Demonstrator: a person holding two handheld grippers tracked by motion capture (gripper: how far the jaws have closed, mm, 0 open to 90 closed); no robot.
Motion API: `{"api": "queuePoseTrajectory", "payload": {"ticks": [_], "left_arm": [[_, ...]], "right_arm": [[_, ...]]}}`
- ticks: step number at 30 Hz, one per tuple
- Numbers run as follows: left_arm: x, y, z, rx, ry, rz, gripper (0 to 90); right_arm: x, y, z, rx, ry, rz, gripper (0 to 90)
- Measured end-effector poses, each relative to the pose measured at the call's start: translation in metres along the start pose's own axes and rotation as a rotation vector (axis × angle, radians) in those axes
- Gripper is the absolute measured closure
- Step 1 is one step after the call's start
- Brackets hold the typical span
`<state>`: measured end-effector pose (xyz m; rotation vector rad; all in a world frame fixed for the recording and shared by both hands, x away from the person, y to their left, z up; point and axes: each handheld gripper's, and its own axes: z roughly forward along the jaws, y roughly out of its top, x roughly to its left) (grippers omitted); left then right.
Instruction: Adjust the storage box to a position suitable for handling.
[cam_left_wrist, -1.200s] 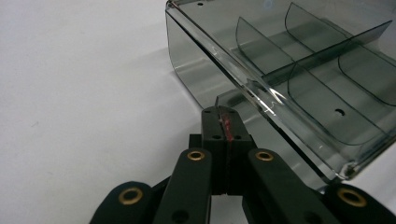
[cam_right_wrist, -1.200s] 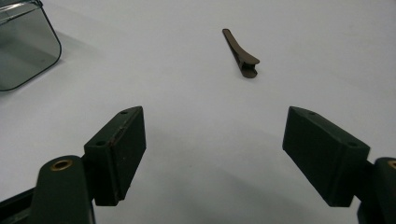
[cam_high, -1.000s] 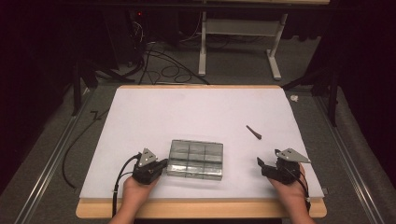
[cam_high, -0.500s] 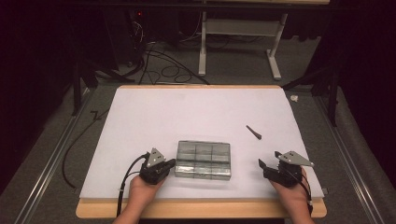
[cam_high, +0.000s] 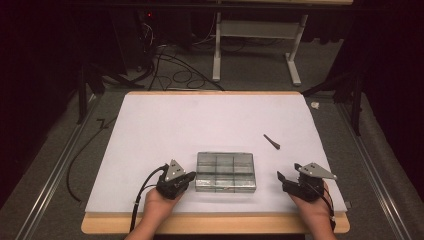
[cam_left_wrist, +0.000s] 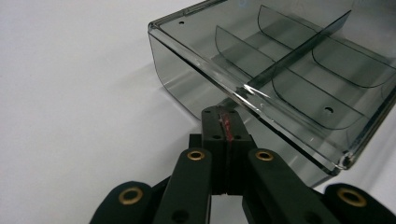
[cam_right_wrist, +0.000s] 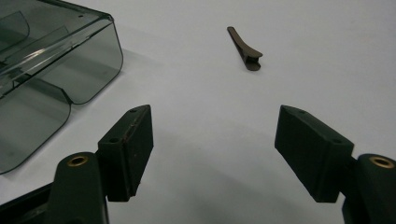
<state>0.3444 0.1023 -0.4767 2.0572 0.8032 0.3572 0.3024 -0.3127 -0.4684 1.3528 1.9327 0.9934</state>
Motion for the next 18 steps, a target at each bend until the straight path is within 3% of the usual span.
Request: {"api": "queuePoseTrajectory", "payload": {"ticks": [18], "left_arm": [[-0.014, 0.007, 0.011, 0.002, -0.023, 0.025, 89.7]], "right_arm": [[0.006, 0.001, 0.000, 0.002, 0.023, 0.006, 28.7]]}}
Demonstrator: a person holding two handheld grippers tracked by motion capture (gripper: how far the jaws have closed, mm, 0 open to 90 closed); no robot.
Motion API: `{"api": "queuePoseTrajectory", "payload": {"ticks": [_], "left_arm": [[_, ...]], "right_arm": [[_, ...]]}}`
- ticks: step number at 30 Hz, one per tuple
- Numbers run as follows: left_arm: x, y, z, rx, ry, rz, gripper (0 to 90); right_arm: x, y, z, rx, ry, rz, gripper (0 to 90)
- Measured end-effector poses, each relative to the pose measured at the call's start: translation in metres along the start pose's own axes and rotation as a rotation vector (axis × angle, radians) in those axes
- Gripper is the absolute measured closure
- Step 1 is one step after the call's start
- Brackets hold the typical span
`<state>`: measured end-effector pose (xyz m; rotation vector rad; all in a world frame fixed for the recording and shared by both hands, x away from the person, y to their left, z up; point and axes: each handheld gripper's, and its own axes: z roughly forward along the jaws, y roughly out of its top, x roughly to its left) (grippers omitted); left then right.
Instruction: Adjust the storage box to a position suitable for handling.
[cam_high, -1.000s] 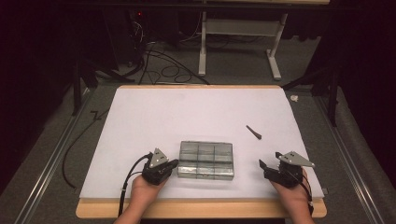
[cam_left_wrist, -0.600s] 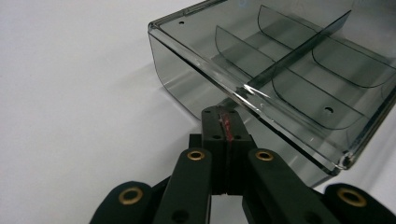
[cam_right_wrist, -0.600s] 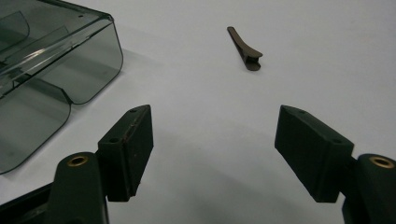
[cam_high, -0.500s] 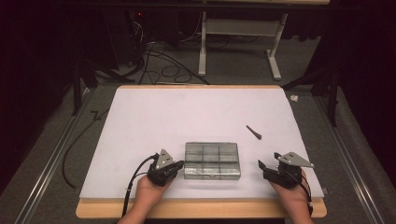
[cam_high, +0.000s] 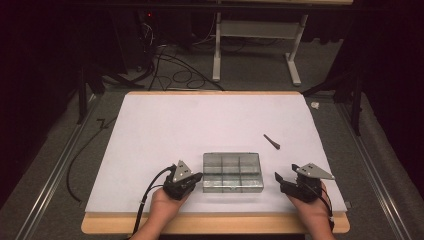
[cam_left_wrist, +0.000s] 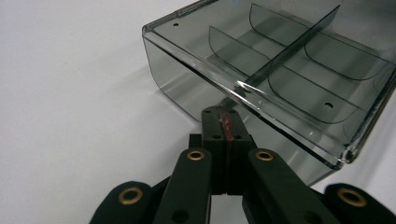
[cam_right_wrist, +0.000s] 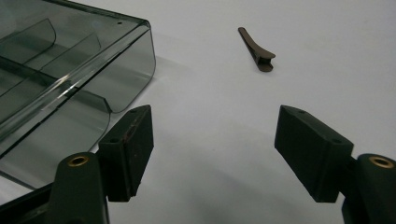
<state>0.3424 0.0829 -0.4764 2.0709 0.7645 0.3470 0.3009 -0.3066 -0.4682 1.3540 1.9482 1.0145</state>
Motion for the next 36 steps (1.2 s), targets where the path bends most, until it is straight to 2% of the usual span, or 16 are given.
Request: {"api": "queuePoseTrajectory", "payload": {"ticks": [13, 15, 18, 19, 20, 21, 22, 23, 26, 29, 31, 32, 33, 34, 36], "left_arm": [[-0.005, 0.005, 0.006, -0.009, -0.010, 0.006, 89.7], [-0.004, 0.005, 0.005, -0.016, -0.010, 0.008, 85.2], [0.005, 0.005, -0.002, -0.037, 0.021, 0.004, 83.1], [0.015, 0.004, -0.008, -0.048, 0.049, -0.003, 79.8], [0.015, 0.004, -0.008, -0.048, 0.049, -0.003, 75.8], [0.022, 0.002, -0.012, -0.056, 0.065, -0.007, 75.8], [0.026, 0.000, -0.014, -0.051, 0.084, -0.006, 68.8], [0.030, -0.001, -0.014, -0.041, 0.098, -0.004, 65.8], [0.044, -0.010, -0.015, -0.016, 0.135, 0.000, 62.6], [0.046, -0.012, -0.014, -0.014, 0.133, 0.007, 61.0], [0.049, -0.015, -0.013, -0.018, 0.132, -0.004, 64.4], [0.051, -0.015, -0.012, -0.021, 0.130, -0.033, 64.9], [0.051, -0.015, -0.012, -0.021, 0.130, -0.033, 64.9], [0.052, -0.015, -0.012, -0.020, 0.125, -0.046, 64.9], [0.055, -0.016, -0.012, -0.021, 0.116, -0.067, 62.7]], "right_arm": [[0.000, 0.000, 0.000, -0.003, -0.001, 0.000, 29.3], [0.000, 0.000, 0.001, -0.005, -0.005, -0.001, 31.1], [-0.002, 0.002, 0.002, -0.007, -0.002, 0.002, 33.1], [-0.003, 0.004, 0.005, 0.000, 0.006, 0.018, 34.8], [-0.003, 0.004, 0.005, 0.000, 0.006, 0.018, 34.8], [-0.005, 0.006, 0.006, 0.001, 0.007, 0.025, 35.5], [-0.006, 0.008, 0.009, 0.003, 0.012, 0.036, 36.0], [-0.006, 0.010, 0.011, 0.010, 0.008, 0.037, 36.6], [-0.014, 0.021, 0.022, 0.031, -0.002, 0.047, 38.5], [-0.020, 0.028, 0.027, 0.045, -0.011, 0.053, 40.4], [-0.025, 0.035, 0.033, 0.050, -0.021, 0.062, 42.1], [-0.031, 0.040, 0.043, 0.077, -0.029, 0.081, 43.6], [-0.033, 0.043, 0.047, 0.087, -0.037, 0.083, 44.6], [-0.033, 0.043, 0.047, 0.087, -0.037, 0.083, 44.6], [-0.038, 0.050, 0.058, 0.111, -0.040, 0.085, 47.9]]}}
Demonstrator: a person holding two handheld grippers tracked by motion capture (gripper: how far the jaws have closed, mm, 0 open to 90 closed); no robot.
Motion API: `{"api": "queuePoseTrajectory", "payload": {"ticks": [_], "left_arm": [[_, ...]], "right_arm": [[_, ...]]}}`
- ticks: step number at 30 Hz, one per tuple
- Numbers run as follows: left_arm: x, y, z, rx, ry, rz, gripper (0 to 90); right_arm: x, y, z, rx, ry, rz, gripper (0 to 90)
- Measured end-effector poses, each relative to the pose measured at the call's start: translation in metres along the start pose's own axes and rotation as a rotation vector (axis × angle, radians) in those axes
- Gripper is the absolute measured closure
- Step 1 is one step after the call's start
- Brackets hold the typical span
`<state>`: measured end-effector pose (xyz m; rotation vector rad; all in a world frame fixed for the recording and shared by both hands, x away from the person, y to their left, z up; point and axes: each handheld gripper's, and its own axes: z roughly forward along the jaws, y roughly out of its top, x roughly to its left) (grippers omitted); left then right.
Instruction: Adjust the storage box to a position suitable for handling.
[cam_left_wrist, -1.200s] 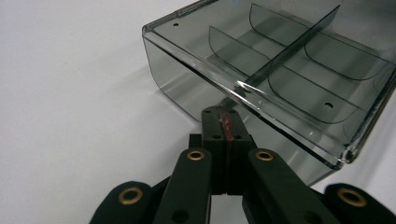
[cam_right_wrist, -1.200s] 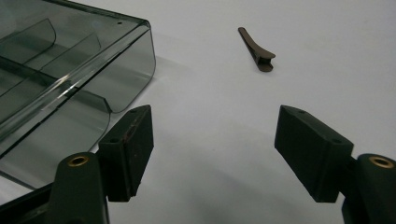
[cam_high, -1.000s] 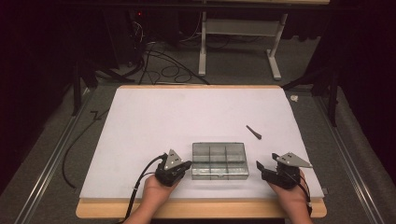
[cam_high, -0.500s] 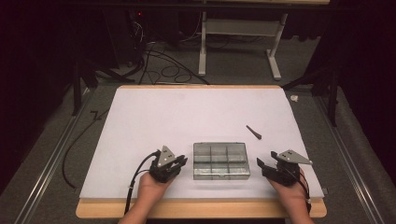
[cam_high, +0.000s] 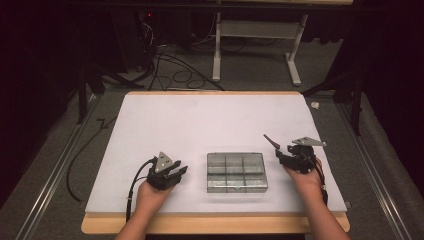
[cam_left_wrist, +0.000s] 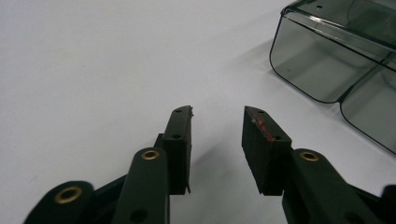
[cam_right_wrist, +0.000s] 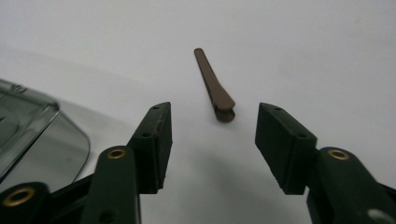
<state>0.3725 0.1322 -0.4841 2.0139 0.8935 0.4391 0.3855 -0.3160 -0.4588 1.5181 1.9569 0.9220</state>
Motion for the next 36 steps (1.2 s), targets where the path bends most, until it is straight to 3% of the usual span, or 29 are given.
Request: {"api": "queuePoseTrajectory", "payload": {"ticks": [6, 13, 19, 23, 29, 36], "left_arm": [[0.001, -0.001, -0.001, -0.012, 0.011, -0.013, 52.7], [0.005, -0.002, -0.003, -0.031, 0.003, -0.049, 51.0], [0.004, -0.002, -0.003, -0.033, 0.004, -0.045, 50.7], [0.003, -0.002, -0.003, -0.032, 0.004, -0.036, 49.9], [0.003, -0.002, -0.002, -0.021, 0.006, -0.028, 49.0], [0.002, -0.001, -0.002, -0.020, 0.002, -0.027, 48.7]], "right_arm": [[-0.003, 0.014, 0.016, 0.025, -0.017, -0.005, 53.0], [-0.009, 0.025, 0.037, 0.065, 0.014, 0.017, 61.9], [-0.006, 0.026, 0.045, 0.097, 0.002, -0.018, 65.6], [-0.008, 0.025, 0.050, 0.111, 0.000, -0.017, 66.8], [-0.008, 0.024, 0.050, 0.112, -0.010, -0.035, 76.2], [-0.005, 0.027, 0.048, 0.126, -0.012, -0.060, 78.0]]}}
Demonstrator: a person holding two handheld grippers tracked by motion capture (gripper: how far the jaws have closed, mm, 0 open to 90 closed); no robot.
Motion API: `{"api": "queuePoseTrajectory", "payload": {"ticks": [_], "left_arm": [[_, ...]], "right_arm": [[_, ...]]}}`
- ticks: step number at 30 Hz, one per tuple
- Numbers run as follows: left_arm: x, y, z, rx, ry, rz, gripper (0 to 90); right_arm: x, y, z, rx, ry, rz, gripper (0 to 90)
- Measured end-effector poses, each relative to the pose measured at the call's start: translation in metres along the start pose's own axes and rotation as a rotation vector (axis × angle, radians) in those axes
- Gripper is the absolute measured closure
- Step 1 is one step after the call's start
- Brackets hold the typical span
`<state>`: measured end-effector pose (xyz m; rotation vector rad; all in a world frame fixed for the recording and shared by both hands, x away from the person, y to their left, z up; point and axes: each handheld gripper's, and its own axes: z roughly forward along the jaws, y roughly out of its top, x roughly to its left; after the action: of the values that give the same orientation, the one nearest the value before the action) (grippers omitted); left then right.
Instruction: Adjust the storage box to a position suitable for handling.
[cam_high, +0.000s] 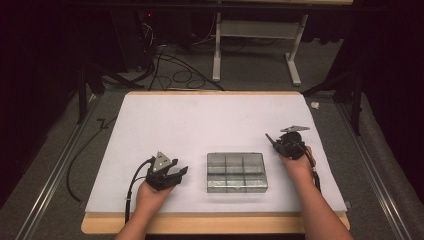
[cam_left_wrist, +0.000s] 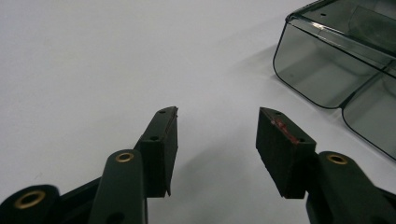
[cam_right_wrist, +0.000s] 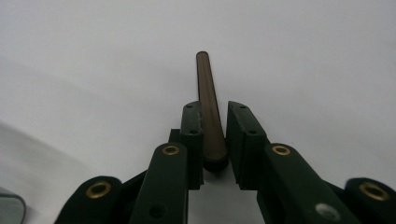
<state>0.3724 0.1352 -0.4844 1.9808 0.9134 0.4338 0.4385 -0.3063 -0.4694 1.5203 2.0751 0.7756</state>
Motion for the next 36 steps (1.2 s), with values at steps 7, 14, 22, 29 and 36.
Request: {"api": "queuePoseTrajectory", "payload": {"ticks": [7, 14, 22, 29, 36], "left_arm": [[0.000, 0.000, 0.000, 0.005, 0.001, 0.003, 48.7], [-0.001, 0.000, 0.000, 0.004, 0.005, 0.005, 48.7], [0.000, 0.000, 0.000, 0.004, 0.009, 0.003, 48.7], [-0.001, 0.000, 0.000, 0.004, 0.012, 0.011, 48.5], [-0.001, 0.000, 0.000, 0.000, 0.011, 0.002, 48.6]], "right_arm": [[0.002, 0.002, -0.013, -0.010, 0.003, -0.003, 78.1], [0.009, -0.007, -0.028, -0.020, 0.012, -0.020, 78.1], [0.014, -0.028, -0.054, -0.039, 0.025, -0.003, 78.0], [0.017, -0.049, -0.073, -0.057, 0.030, 0.011, 78.0], [0.020, -0.076, -0.096, -0.052, 0.015, 0.012, 78.0]]}}
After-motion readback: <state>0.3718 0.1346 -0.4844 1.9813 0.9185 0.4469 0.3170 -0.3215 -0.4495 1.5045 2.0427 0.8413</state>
